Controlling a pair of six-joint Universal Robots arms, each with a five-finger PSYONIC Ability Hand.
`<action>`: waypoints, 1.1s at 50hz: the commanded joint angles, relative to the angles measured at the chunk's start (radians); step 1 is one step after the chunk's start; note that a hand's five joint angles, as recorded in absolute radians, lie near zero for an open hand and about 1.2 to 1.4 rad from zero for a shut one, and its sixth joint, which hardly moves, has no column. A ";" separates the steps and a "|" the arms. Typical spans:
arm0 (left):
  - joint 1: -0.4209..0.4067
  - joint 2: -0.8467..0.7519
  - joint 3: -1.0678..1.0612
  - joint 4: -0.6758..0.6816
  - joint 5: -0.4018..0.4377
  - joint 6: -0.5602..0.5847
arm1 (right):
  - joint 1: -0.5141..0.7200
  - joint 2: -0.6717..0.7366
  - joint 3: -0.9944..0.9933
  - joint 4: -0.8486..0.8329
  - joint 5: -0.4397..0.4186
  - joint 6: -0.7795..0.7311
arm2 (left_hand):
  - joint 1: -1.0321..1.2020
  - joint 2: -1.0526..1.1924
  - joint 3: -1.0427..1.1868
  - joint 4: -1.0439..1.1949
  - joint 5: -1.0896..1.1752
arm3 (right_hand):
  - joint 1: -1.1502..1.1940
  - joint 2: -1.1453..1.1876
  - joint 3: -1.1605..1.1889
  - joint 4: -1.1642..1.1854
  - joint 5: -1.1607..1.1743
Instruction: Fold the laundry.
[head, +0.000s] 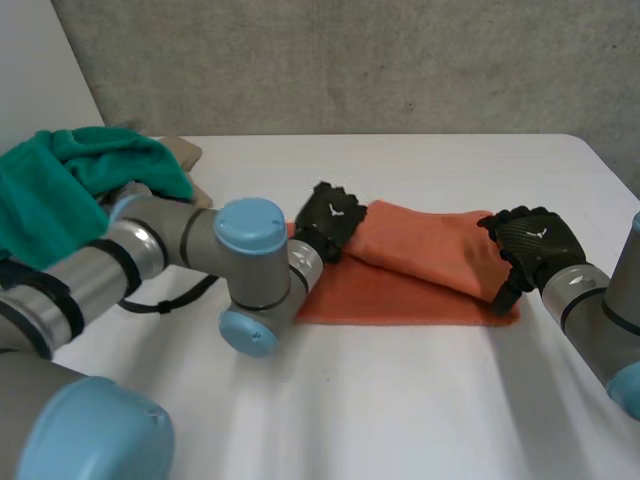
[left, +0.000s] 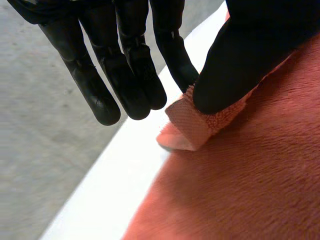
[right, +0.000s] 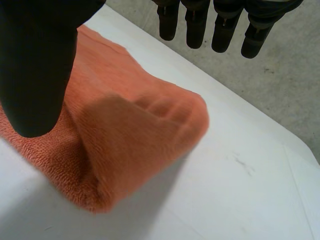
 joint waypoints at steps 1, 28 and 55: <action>0.000 0.243 -0.306 0.055 -0.048 0.124 | 0.002 -0.056 -0.002 0.065 -0.003 0.000 | 0.277 0.203 0.208 0.200 0.244 | -0.052 -0.032 -0.035 -0.035 -0.047; -0.019 0.467 -0.747 0.088 -0.241 0.186 | 0.031 0.035 0.084 -0.014 -0.047 -0.089 | 0.277 0.203 0.208 0.200 0.244 | 0.219 0.240 0.237 0.237 0.225; 0.025 0.751 -0.874 0.092 -0.240 0.074 | -0.021 -0.040 0.024 -0.109 0.022 -0.478 | -0.709 -0.783 -0.778 -0.786 -0.742 | 1.170 1.190 1.187 1.187 1.175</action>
